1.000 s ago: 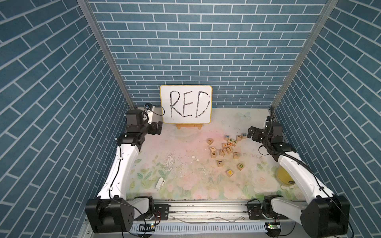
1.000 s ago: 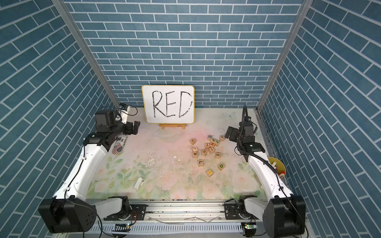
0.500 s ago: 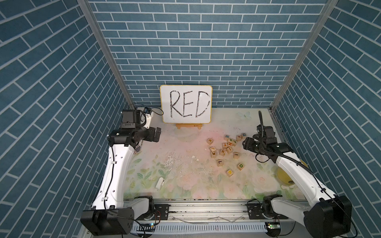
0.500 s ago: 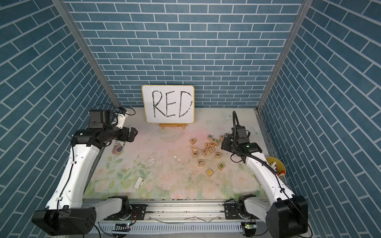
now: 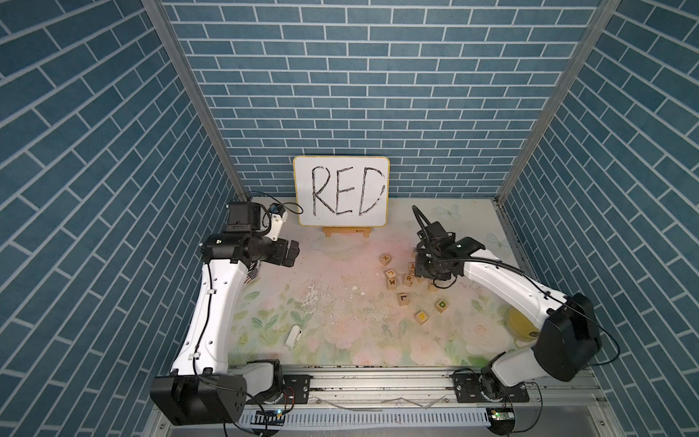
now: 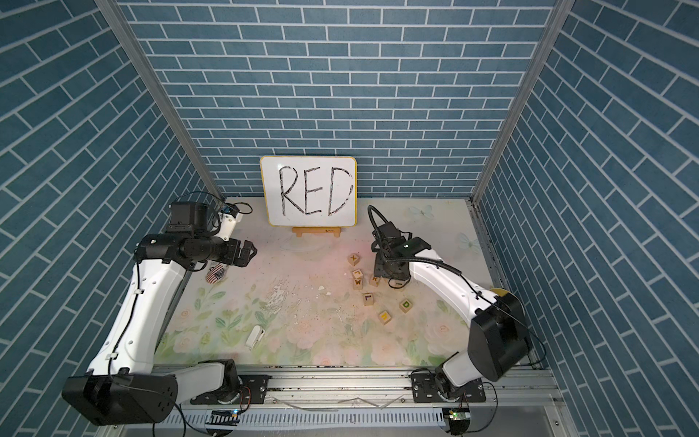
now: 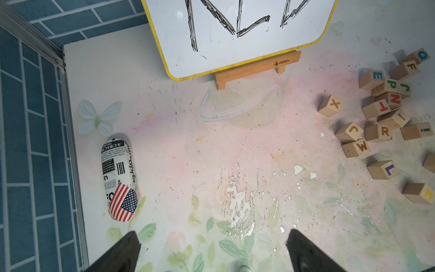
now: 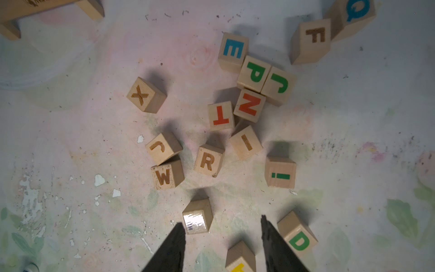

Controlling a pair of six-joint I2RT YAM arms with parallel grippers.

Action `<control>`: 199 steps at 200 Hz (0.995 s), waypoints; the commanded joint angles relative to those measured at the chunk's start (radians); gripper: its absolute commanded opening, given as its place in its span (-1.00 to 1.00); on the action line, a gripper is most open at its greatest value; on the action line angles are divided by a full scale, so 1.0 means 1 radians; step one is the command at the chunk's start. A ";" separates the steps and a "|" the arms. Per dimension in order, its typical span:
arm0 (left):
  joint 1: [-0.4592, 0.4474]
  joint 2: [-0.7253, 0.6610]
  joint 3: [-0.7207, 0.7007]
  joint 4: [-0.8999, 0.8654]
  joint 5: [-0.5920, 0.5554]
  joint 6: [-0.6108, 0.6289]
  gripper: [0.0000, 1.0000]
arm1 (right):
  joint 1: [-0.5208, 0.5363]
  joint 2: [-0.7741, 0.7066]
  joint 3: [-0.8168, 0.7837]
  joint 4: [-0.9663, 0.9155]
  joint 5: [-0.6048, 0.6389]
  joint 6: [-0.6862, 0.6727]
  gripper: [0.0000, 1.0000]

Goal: Assemble the uppercase word "red" with letter blocks
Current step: Pick up the letter block from the center of the board.

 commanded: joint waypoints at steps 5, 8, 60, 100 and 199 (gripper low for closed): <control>-0.004 0.011 0.014 -0.014 0.028 0.012 0.99 | 0.032 0.103 0.081 -0.105 0.040 0.086 0.00; -0.004 0.012 0.013 -0.013 0.033 0.010 0.99 | 0.036 0.116 0.088 -0.104 0.037 0.089 0.01; -0.005 0.018 -0.021 -0.010 0.067 0.004 0.99 | 0.076 0.297 0.202 -0.137 0.063 0.135 0.09; -0.005 0.018 -0.028 0.010 0.075 -0.011 0.99 | 0.072 0.330 0.183 -0.109 0.074 0.149 0.07; -0.014 -0.009 -0.074 0.013 0.060 -0.030 0.99 | 0.009 0.380 0.151 -0.025 0.003 0.127 0.05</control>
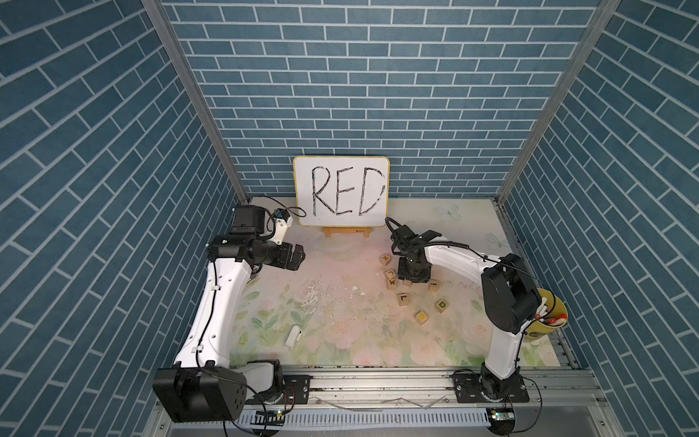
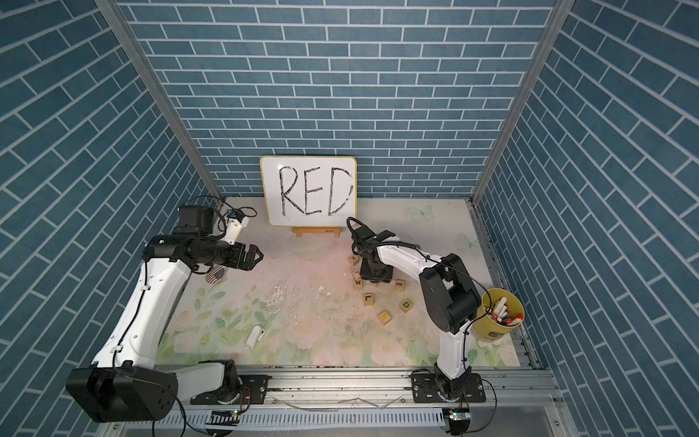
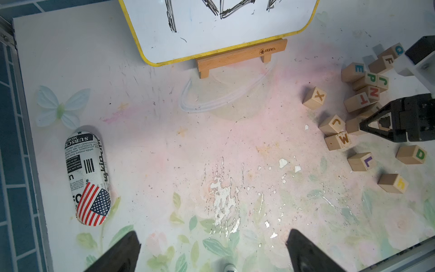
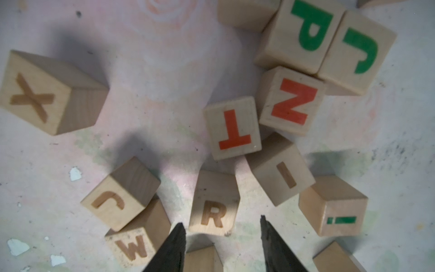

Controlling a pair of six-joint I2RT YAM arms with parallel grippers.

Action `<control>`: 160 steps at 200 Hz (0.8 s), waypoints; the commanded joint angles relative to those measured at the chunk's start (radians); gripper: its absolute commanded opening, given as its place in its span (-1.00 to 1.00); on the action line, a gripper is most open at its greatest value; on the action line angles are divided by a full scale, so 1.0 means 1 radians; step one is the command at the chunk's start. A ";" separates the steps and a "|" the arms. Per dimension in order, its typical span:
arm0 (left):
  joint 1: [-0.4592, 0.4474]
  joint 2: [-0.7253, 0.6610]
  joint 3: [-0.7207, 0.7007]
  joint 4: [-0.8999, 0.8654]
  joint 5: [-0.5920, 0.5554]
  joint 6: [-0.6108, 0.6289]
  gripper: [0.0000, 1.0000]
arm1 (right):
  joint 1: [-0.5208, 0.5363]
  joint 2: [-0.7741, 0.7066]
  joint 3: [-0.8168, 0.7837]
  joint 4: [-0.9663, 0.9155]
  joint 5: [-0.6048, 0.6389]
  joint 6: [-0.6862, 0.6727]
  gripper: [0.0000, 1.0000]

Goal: Assemble the uppercase word "red" with letter blocks
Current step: Pick up the letter block from the center of the board.

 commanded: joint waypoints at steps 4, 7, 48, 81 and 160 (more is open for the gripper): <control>-0.007 -0.024 -0.013 0.000 -0.007 -0.006 0.99 | -0.011 0.033 0.002 0.017 -0.016 0.027 0.05; -0.007 -0.025 -0.013 0.000 -0.008 -0.006 0.99 | -0.011 0.037 0.004 0.017 -0.018 0.025 0.04; -0.007 -0.038 -0.019 -0.005 -0.018 -0.005 0.99 | -0.014 0.081 0.026 0.015 -0.028 0.013 0.00; -0.007 -0.043 -0.027 -0.004 -0.019 -0.006 0.99 | -0.011 0.091 0.032 0.007 -0.018 0.007 0.00; -0.011 -0.039 -0.012 -0.015 -0.033 -0.002 0.99 | -0.002 0.110 0.026 -0.008 0.003 0.000 -0.35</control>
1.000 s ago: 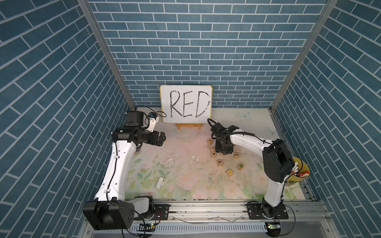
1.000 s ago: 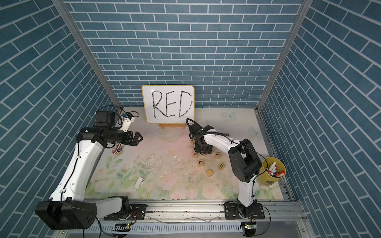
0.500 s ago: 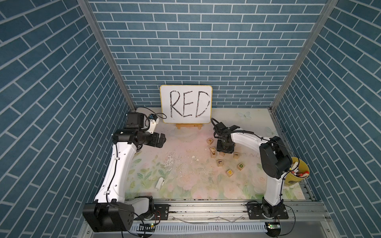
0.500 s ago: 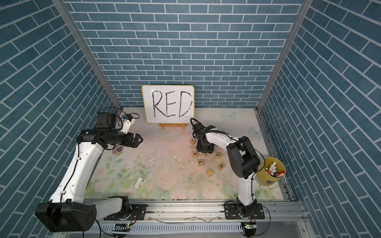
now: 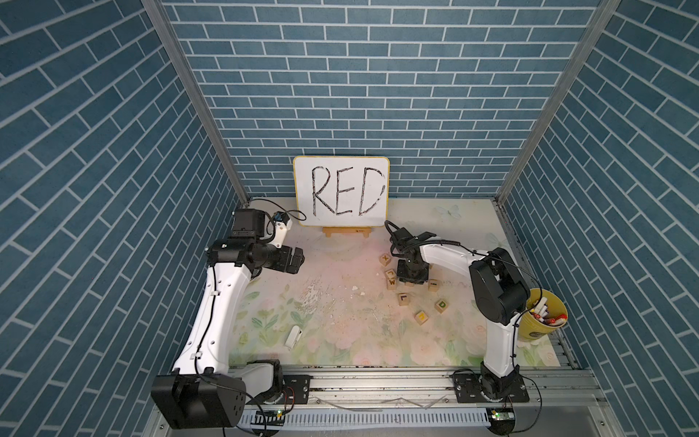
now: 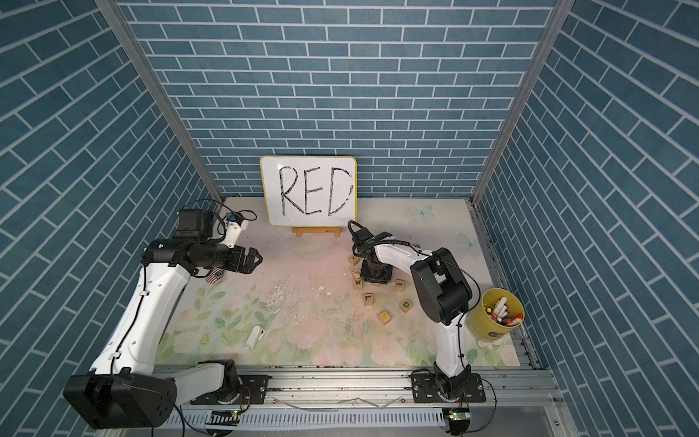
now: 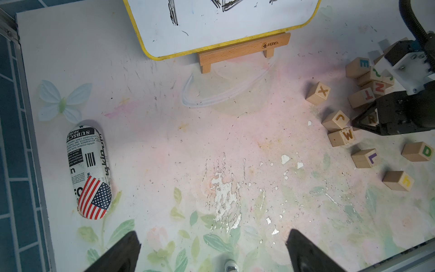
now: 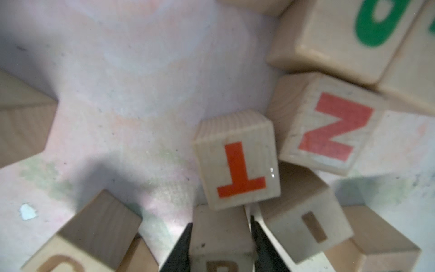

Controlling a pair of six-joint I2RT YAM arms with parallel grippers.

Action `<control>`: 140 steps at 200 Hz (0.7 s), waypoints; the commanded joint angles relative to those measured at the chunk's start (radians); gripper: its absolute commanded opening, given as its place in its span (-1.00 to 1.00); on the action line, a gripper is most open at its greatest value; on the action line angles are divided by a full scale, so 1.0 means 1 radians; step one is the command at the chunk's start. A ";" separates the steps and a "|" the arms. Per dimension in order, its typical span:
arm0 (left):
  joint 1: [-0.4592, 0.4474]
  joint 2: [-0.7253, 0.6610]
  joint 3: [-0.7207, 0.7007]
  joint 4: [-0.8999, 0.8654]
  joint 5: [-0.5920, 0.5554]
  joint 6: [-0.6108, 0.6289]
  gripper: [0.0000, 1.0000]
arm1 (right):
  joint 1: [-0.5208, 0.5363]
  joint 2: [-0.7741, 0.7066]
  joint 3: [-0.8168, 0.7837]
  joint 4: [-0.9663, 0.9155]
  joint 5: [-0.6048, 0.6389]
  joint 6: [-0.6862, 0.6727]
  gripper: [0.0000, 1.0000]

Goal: Assemble the uppercase word "red" with letter blocks
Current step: Pick up the letter block from the center of the board.

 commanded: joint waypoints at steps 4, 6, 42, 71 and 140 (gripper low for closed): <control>-0.007 -0.005 0.020 -0.017 -0.015 0.001 0.99 | 0.007 0.021 0.015 -0.038 0.023 0.009 -0.37; -0.007 -0.005 0.021 -0.019 -0.015 0.001 0.99 | 0.007 0.021 0.015 -0.037 0.022 0.009 -0.39; -0.008 -0.010 0.044 -0.027 -0.041 -0.002 0.99 | 0.012 0.011 0.007 -0.038 0.025 0.003 -0.53; -0.008 -0.009 0.062 -0.044 -0.064 -0.005 0.99 | 0.015 -0.020 0.008 -0.059 0.040 -0.011 -0.55; -0.008 -0.036 0.101 -0.077 -0.099 -0.004 0.99 | 0.041 -0.101 0.112 -0.139 0.053 -0.063 -0.62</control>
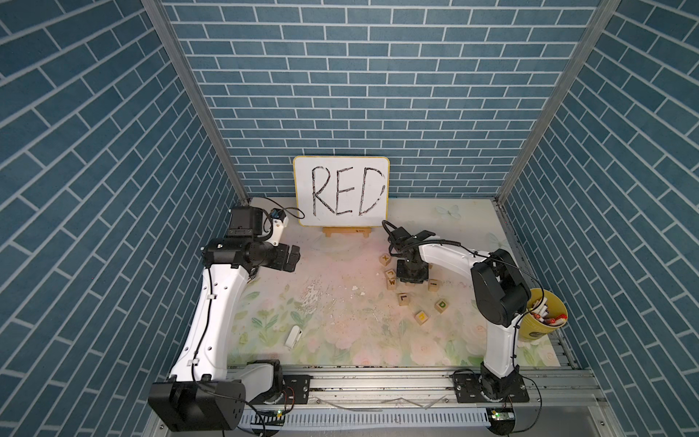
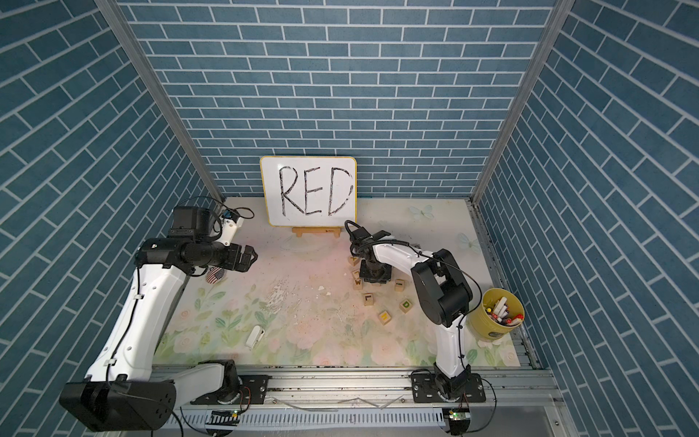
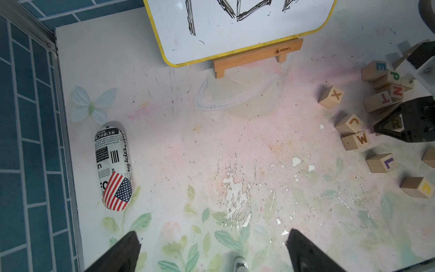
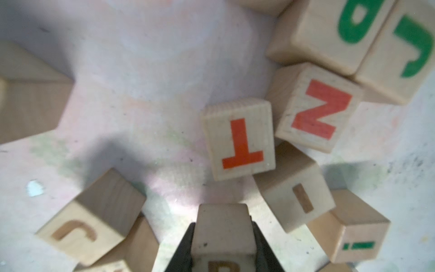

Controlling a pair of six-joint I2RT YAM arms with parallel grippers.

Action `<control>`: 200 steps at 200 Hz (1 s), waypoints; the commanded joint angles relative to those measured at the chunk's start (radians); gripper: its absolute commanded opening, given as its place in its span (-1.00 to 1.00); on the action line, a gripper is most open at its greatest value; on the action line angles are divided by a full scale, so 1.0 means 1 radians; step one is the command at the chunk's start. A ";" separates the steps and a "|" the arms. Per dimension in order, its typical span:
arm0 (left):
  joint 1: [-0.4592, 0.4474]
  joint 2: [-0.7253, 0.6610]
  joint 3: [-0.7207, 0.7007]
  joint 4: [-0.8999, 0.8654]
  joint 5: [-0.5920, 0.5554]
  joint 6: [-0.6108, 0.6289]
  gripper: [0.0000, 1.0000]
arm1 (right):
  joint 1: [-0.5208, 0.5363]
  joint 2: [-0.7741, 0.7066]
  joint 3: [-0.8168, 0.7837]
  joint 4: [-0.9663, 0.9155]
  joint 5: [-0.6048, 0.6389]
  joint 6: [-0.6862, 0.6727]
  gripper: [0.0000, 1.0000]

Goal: Assemble the uppercase word "red" with letter blocks
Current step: Pick up the letter block from the center of the board, then place the letter block at the center of the board.

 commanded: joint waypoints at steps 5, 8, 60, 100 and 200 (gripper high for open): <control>-0.004 -0.017 0.049 -0.041 -0.029 -0.004 0.98 | 0.019 -0.076 0.078 -0.074 0.024 -0.031 -0.62; -0.004 -0.019 0.052 -0.044 -0.030 -0.005 0.99 | 0.022 -0.076 0.087 -0.078 0.023 -0.033 -0.62; -0.004 -0.056 0.083 -0.069 -0.057 -0.002 0.99 | 0.078 0.013 0.267 -0.110 -0.034 -0.065 -0.61; -0.004 -0.057 0.118 -0.098 -0.101 0.006 0.99 | 0.149 0.202 0.499 -0.162 -0.077 -0.086 -0.60; -0.004 -0.059 0.116 -0.114 -0.075 0.012 0.99 | 0.243 0.549 0.906 -0.341 -0.099 -0.105 -0.56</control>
